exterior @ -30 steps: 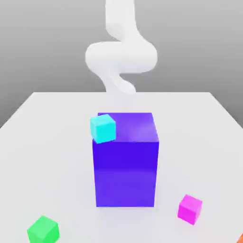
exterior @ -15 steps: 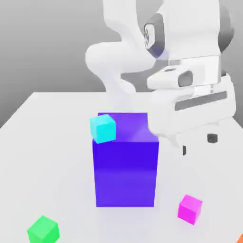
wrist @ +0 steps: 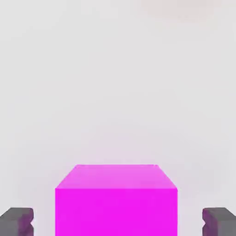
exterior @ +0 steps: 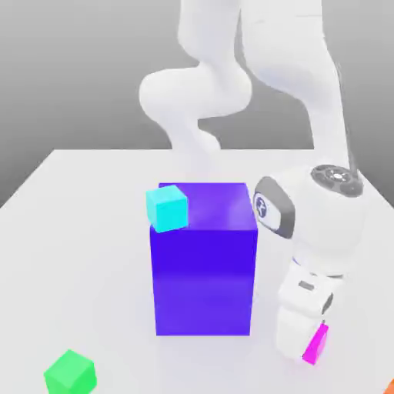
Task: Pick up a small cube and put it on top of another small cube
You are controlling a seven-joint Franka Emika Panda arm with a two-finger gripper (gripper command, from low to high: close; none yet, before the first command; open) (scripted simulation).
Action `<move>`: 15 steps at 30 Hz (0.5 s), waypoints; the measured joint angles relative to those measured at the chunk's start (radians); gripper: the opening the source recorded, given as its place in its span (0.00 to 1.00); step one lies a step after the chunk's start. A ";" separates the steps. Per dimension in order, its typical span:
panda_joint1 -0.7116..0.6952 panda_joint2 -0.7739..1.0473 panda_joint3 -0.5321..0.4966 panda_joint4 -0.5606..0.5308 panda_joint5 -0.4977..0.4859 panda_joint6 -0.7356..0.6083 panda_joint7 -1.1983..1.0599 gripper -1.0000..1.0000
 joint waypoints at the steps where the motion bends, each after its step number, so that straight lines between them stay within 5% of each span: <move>1: 0.000 0.000 0.000 0.000 0.000 0.000 0.000 0.00; 9: -0.019 -0.149 0.024 -0.030 0.023 -0.119 -0.017 0.00; 15: -0.185 -0.173 -0.113 0.052 0.095 -0.231 -0.020 0.00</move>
